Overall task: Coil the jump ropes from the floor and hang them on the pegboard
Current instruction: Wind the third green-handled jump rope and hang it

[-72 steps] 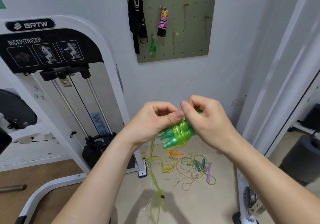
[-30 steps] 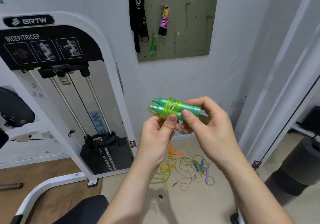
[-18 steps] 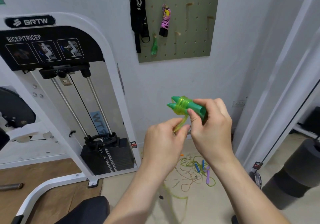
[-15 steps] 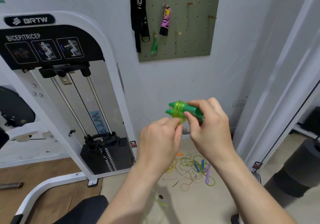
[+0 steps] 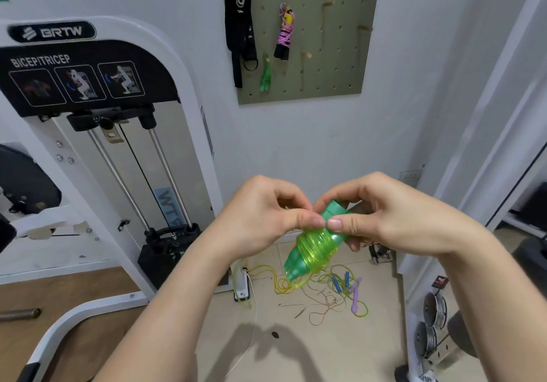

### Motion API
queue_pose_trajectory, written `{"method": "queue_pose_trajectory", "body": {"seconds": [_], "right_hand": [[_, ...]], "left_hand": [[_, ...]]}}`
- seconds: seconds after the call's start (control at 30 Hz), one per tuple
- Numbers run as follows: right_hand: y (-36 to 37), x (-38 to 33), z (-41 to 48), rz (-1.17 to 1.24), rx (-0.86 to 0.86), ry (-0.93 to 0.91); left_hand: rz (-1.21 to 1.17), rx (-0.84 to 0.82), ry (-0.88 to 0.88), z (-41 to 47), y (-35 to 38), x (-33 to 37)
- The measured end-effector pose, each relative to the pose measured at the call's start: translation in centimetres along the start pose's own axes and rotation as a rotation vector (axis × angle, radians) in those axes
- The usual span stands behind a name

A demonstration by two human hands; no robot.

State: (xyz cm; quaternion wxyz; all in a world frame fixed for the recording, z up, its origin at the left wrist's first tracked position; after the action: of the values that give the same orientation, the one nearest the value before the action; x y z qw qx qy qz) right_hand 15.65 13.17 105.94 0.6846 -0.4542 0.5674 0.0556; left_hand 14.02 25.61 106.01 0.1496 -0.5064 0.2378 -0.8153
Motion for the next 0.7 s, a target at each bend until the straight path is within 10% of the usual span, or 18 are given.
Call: {"method": "queue_pose_trajectory", "body": {"seconds": [0.3,0.57,0.7], "right_hand": [[0.5,1.2,0.7,0.649,0.015,-0.075],[2.6,2.7,1.5,1.173,0.220,-0.047],[3.1,3.7,1.1,1.061,0.505,-0.016]], "left_hand": [[-0.819,0.129,-0.262,-0.6,4.0,-5.4],[-0.959,0.396,-0.391,-1.2,4.6,-5.0],[-0.750,0.515,-0.294,-1.8,4.1,-4.7]]}}
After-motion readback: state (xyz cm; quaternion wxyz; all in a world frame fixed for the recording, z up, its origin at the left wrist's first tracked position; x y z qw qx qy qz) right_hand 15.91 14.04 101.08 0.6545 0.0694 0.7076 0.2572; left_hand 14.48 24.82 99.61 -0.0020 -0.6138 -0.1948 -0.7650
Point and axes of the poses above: each hand's wrist, its own z-axis towards the middle knuckle, its own y-axis out of the palm, x = y × z, the point moved 8 cm from there along z, towards the middle knuckle, and after that the axes turned 8 degrees about y, right-handed, at the moved point
